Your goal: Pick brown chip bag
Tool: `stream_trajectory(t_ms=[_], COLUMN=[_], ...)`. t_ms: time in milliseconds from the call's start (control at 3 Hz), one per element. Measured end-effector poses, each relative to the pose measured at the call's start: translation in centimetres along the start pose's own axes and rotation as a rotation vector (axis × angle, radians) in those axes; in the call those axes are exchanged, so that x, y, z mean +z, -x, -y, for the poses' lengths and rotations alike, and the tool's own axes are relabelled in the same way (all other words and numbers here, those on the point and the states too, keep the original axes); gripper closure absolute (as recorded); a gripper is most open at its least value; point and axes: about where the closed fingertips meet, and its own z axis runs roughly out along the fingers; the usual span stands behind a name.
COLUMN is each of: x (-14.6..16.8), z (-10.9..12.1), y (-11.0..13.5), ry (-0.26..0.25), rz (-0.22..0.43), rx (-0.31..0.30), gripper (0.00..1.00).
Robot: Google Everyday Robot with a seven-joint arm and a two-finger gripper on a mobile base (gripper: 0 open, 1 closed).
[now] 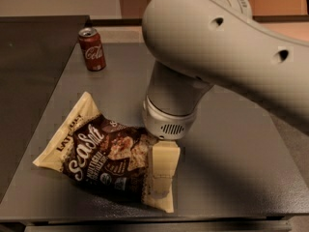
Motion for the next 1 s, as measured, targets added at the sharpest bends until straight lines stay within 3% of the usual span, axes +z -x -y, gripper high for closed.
stream_trajectory(t_ms=[333,1000], x=[1.6,2.6], z=[-0.5,-0.7], y=[0.9,1.8], ry=[0.031,0.054], rz=[0.005,0.001], rx=[0.012,0.026], gripper=[0.0,0.41])
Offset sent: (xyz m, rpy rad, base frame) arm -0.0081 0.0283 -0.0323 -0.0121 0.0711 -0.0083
